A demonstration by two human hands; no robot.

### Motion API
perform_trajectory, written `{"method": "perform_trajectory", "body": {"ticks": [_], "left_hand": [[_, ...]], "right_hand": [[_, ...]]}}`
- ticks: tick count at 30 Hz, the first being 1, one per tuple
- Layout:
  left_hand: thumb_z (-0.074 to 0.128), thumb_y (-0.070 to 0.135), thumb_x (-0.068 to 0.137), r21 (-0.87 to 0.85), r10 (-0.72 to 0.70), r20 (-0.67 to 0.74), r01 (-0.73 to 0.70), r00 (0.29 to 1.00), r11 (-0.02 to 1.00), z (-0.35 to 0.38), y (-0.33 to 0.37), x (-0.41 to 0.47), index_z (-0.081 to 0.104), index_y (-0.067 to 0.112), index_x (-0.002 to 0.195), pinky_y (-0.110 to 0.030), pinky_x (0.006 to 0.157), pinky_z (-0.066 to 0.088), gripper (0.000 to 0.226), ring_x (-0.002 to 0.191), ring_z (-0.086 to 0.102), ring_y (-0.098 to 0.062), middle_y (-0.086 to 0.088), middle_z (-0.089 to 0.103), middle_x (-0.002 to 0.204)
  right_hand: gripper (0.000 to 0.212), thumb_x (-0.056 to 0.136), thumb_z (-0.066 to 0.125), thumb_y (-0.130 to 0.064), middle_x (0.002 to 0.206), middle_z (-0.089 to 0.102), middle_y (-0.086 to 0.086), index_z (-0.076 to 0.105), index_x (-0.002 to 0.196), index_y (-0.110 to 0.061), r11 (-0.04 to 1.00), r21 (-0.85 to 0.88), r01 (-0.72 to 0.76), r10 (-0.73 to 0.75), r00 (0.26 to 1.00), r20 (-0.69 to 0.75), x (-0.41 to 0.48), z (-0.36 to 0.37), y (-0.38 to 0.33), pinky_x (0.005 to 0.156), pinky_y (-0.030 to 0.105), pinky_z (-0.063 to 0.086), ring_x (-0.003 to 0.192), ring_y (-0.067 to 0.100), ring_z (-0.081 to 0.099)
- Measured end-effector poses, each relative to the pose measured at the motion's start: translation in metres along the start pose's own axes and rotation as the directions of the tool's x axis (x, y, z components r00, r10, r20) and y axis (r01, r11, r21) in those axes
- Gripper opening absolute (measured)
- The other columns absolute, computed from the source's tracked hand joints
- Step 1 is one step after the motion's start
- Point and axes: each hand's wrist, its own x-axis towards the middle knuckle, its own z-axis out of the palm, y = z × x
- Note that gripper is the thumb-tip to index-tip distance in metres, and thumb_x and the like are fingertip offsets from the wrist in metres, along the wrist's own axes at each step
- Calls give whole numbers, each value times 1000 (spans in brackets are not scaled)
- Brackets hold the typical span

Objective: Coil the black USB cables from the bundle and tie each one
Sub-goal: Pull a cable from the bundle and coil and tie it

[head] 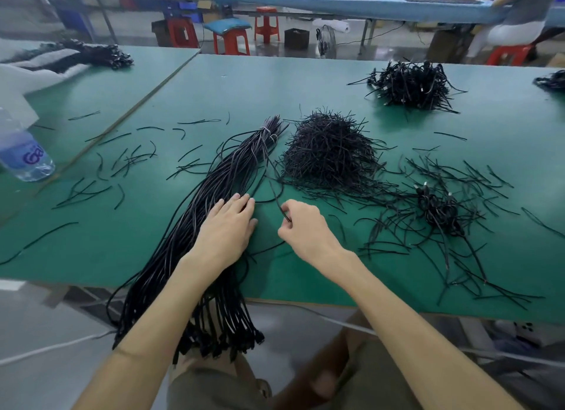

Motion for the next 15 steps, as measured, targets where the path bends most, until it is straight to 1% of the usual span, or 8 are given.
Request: {"method": "perform_trajectory", "body": {"ticks": [1,2,4,6,9,11,13,15], "left_hand": [[28,37,112,0,-7,6,7,1000,1000,1,-1,2,22,15,162,-34,127,5,55,157,10,-15,2,20,169],[27,38,112,-8,-15,12,15,1000,1000,1,-1,2,22,15,162,-34,127,5,56,157,9,-14,3,18,170],[26,40,112,-23,-22,23,22,1000,999,0,-4,2,21,16,163,-33,128,5,56,157,7,-12,4,17,170],[26,41,111,-16,-17,19,17,1000,1000,0,-6,0,20,17,163,-33,128,5,57,157,7,-11,6,17,170],[25,40,111,-6,-21,18,21,1000,1000,1,-7,-3,19,18,163,-32,128,5,56,157,7,-10,7,16,170],[25,39,111,-10,-27,22,27,999,1000,1,-6,-2,19,19,163,-32,128,5,56,157,7,-9,7,16,170],[26,39,111,-16,-31,21,31,999,999,1,-6,-2,20,19,163,-32,128,5,56,157,8,-9,8,17,170],[27,39,111,-20,-33,20,33,999,999,1,-6,-1,20,19,163,-31,128,5,56,157,8,-9,8,17,170]], "right_hand": [[35,91,50,-4,107,60,9,57,125,-6,998,-4,62,-62,998,-11,-8,0,6,83,42,51,93,29,58],[45,93,48,-3,115,58,7,52,137,-7,996,-6,85,-85,996,-20,-15,1,14,88,40,49,97,26,57],[55,95,46,0,123,52,6,42,149,-9,996,-14,91,-92,995,-45,-26,-1,28,89,34,47,100,21,55],[57,96,46,1,124,49,6,39,152,-9,997,-12,77,-78,993,-86,-31,-7,41,87,30,46,97,19,54],[54,96,48,2,119,49,5,44,149,-8,998,11,59,-56,981,-183,-33,-23,55,84,36,49,89,18,55],[52,96,48,2,114,49,4,47,147,-8,999,8,44,-41,970,-240,-33,-36,64,78,37,51,82,14,54],[50,96,49,3,110,48,3,49,145,-8,1000,16,16,-11,960,-279,-30,-48,76,74,34,49,79,11,51],[48,97,48,2,110,49,3,51,144,-7,1000,23,-9,15,957,-291,-28,-55,84,74,33,49,79,11,50]]}}
